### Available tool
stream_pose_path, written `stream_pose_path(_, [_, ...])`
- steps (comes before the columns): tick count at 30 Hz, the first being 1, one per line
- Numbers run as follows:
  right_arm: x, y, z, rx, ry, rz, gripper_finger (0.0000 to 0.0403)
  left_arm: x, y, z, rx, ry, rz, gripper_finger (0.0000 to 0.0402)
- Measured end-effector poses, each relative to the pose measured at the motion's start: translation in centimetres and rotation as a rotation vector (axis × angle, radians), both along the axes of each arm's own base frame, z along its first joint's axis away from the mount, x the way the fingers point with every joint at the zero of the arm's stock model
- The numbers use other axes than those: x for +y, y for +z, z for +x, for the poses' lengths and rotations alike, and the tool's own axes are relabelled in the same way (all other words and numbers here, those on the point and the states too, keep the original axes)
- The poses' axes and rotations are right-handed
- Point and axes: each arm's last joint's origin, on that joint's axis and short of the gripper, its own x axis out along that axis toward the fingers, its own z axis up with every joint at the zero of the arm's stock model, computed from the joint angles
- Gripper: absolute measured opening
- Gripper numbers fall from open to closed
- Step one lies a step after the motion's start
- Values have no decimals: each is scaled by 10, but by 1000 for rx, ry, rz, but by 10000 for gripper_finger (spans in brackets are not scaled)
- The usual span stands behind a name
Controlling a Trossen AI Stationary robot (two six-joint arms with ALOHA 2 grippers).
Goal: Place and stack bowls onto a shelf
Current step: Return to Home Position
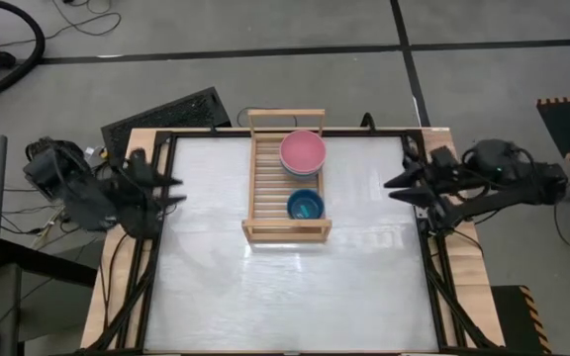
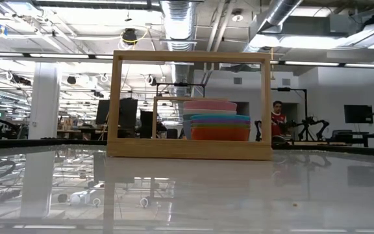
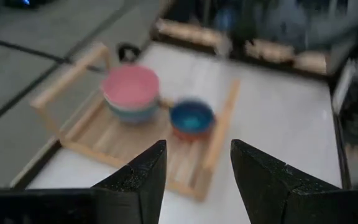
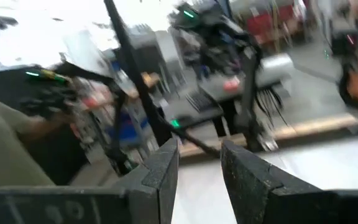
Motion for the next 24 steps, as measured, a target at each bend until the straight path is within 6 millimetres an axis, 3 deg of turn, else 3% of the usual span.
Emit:
stream_pose_path(4, [0, -27, -14, -116, 18, 2, 149, 17, 3, -24, -151, -27, -33, 165])
stream_pose_path(8, [-1, -51, -27, -204, 34, 18, 148, 29, -13, -42, -284, -123, -105, 165])
stream_pose_path(19, [-1, -115, -36, -276, 29, 12, 148, 31, -132, -51, -570, -345, -308, 165])
stream_pose_path(24, [-3, -141, -43, -312, 25, 15, 148, 42, -171, -64, -695, -381, -385, 165])
